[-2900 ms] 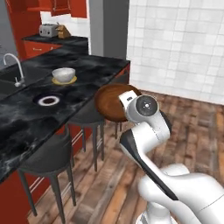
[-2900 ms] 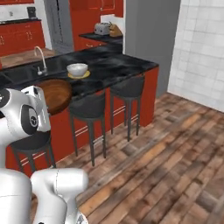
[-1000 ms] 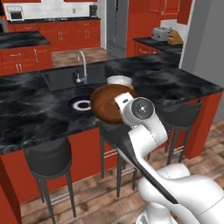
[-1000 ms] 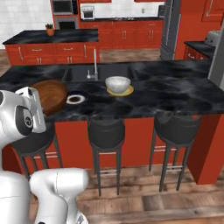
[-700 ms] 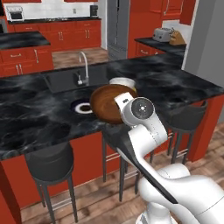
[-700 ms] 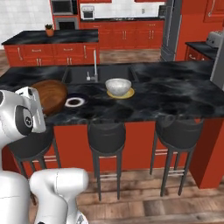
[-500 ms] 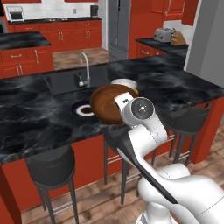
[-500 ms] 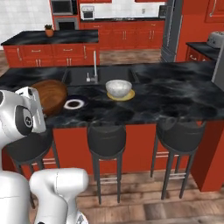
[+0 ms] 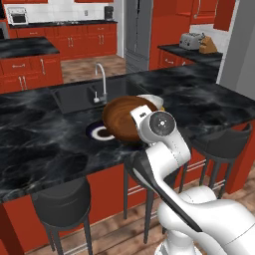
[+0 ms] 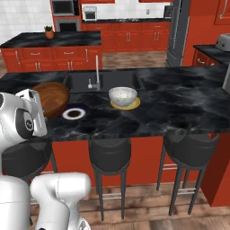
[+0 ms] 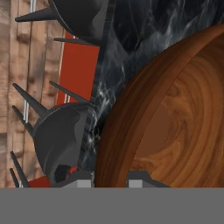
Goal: Move the bowls from the cabinet to the plates on the dining table.
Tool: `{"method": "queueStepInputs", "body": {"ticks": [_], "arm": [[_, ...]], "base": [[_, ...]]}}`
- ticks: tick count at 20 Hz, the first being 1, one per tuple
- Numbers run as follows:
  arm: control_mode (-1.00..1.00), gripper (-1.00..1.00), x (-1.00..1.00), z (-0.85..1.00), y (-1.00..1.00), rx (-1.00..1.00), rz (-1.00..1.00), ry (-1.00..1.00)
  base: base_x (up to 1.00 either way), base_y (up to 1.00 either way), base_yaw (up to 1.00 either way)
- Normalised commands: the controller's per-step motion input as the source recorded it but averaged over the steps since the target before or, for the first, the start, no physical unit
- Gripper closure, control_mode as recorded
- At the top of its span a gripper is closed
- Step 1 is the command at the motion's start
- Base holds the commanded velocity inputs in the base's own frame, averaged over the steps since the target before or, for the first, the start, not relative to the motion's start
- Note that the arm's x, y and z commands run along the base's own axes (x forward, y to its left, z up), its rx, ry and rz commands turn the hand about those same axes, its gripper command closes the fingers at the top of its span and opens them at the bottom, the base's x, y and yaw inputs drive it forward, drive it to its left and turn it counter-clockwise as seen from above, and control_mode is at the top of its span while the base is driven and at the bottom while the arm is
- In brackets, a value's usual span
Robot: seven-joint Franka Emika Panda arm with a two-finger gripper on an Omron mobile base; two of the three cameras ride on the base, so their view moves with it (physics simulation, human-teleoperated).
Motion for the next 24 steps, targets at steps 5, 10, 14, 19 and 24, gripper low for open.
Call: {"method": "queueStepInputs", "body": {"ticks": [5,10,14,19,24], "arm": [[1.00,1.00,0.00,0.00,0.00,0.00,0.00,0.00],[1.00,1.00,0.00,0.00,0.00,0.00,0.00,0.00],[1.00,1.00,0.00,0.00,0.00,0.00,0.00,0.00],[1.00,1.00,0.00,0.00,0.00,0.00,0.00,0.00],[1.00,1.00,0.00,0.00,0.00,0.00,0.00,0.00]], "base": [[0.43,-0.06,0.00],[0.38,-0.03,0.00],[0.34,-0.03,0.00],[0.32,-0.02,0.00],[0.24,0.00,0.00]]}}
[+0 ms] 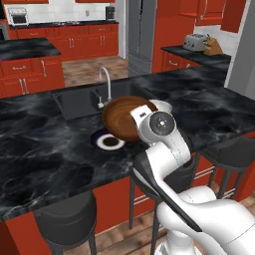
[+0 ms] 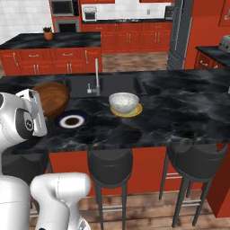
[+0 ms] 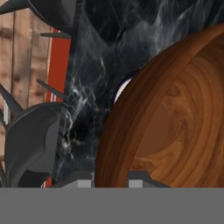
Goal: Move the bowls from the cabinet to the plates on the dining table.
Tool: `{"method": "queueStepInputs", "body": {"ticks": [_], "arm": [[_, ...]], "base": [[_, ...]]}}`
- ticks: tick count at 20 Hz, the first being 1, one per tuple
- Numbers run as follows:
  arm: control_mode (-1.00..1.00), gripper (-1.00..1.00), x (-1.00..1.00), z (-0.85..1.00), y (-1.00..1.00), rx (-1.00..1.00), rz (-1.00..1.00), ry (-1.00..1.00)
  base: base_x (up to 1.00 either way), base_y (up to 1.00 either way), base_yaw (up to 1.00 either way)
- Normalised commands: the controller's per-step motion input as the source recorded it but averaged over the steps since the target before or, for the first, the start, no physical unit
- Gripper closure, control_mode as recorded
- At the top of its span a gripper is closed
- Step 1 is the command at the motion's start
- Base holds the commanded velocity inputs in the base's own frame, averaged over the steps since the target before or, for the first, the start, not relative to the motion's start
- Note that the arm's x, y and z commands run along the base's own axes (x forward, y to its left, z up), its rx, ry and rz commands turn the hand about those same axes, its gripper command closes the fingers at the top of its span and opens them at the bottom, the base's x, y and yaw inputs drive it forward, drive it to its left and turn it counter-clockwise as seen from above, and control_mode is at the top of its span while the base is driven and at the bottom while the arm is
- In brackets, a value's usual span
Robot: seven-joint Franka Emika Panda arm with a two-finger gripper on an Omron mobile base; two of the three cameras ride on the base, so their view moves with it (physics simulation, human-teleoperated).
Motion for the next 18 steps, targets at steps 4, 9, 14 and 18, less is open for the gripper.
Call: {"method": "queueStepInputs", "body": {"ticks": [4,9,14,18], "arm": [[1.00,1.00,0.00,0.00,0.00,0.00,0.00,0.00],[-1.00,1.00,0.11,-0.06,0.00,0.00,0.00,0.00],[-1.00,1.00,0.49,-0.30,-0.04,0.00,0.00,0.00],[-1.00,1.00,0.64,-0.44,-0.08,0.00,0.00,0.00]], "base": [[0.09,0.00,0.00],[0.09,0.00,0.00],[0.00,0.00,0.00],[0.00,0.00,0.00]]}}
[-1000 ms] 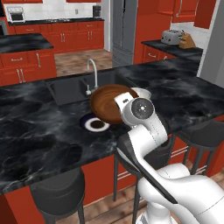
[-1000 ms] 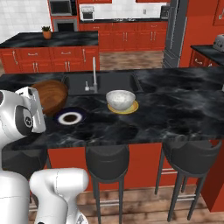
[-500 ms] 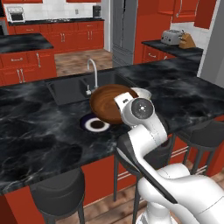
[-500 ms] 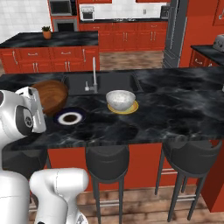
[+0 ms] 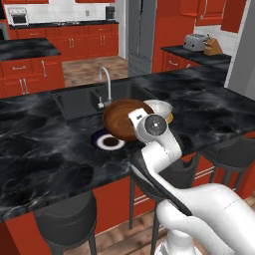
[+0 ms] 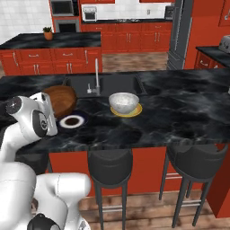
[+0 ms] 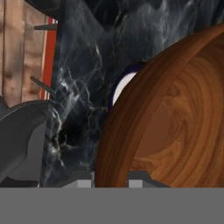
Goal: Move the bowls from the cabinet to the plates on the dining table.
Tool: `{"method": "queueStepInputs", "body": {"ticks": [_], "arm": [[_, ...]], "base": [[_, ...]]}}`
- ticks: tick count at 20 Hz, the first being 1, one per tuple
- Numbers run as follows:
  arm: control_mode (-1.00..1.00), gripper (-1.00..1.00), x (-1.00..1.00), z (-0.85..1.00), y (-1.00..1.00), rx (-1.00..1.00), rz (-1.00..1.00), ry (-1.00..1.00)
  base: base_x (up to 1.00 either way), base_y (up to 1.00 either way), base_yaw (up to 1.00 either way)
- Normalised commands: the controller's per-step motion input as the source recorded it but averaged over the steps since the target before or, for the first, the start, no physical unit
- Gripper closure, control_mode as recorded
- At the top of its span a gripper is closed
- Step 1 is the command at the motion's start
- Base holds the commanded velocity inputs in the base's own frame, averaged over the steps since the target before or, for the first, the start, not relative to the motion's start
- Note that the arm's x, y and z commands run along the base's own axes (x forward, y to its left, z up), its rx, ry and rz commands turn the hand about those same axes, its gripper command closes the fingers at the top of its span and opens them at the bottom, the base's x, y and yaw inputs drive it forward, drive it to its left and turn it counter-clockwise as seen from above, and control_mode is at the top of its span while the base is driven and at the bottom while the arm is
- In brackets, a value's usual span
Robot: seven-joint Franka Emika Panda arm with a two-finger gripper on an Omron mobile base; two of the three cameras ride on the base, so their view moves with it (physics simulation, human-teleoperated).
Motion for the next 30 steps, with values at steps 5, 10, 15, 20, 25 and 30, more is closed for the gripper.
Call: {"method": "queueStepInputs", "body": {"ticks": [5,10,15,20,25,30], "arm": [[-1.00,1.00,0.73,-0.50,0.00,0.00,0.01,0.01],[-1.00,1.00,0.71,-0.24,0.00,0.03,0.05,0.05],[-1.00,1.00,0.34,-0.02,0.00,0.05,0.07,0.03],[-1.00,1.00,0.03,-0.05,0.00,0.04,0.08,0.00],[-1.00,1.00,-0.01,-0.20,0.00,0.00,0.11,0.00],[-1.00,1.00,-0.04,-0.22,0.00,0.00,0.11,0.00]], "base": [[0.00,0.00,0.00],[0.00,0.00,0.00],[0.00,0.00,0.00],[0.00,0.00,0.00],[0.00,0.00,0.00],[0.00,0.00,0.00]]}}
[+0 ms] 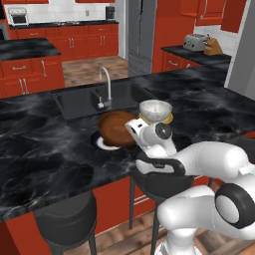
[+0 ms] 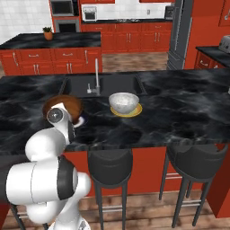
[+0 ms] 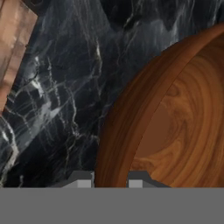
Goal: Move the bowls from the cabinet to the plates on the dining table.
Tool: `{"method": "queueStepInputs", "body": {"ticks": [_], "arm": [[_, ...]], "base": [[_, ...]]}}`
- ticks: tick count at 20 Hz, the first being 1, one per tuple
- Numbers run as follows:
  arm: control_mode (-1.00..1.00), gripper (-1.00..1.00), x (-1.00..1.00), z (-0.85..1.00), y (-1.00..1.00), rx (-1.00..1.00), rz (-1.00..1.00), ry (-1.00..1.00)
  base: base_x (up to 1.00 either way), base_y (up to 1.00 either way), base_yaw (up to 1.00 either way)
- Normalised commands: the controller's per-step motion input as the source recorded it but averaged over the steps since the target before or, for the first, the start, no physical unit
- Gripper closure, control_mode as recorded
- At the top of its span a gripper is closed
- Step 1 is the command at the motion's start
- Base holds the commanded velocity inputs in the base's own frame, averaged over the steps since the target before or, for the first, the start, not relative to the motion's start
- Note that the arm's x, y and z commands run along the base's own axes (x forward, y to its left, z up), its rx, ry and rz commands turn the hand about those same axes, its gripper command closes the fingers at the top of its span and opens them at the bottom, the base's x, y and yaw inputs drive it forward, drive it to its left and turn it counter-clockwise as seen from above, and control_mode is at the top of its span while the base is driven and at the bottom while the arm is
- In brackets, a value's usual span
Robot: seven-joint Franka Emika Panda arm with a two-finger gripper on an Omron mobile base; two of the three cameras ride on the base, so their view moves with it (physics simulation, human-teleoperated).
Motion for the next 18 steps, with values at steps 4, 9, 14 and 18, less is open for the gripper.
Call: {"method": "queueStepInputs", "body": {"ticks": [4,9,14,18], "arm": [[-1.00,1.00,-0.01,-0.20,0.00,0.00,0.09,0.00],[-1.00,1.00,0.00,-0.08,-0.05,0.00,0.03,0.00],[-1.00,1.00,0.08,-0.01,-0.17,0.00,0.00,0.00],[-1.00,1.00,0.25,0.09,-0.08,0.00,0.00,0.00]], "base": [[0.00,0.00,0.00],[0.00,0.00,0.00],[0.00,0.00,0.00],[0.00,0.00,0.00]]}}
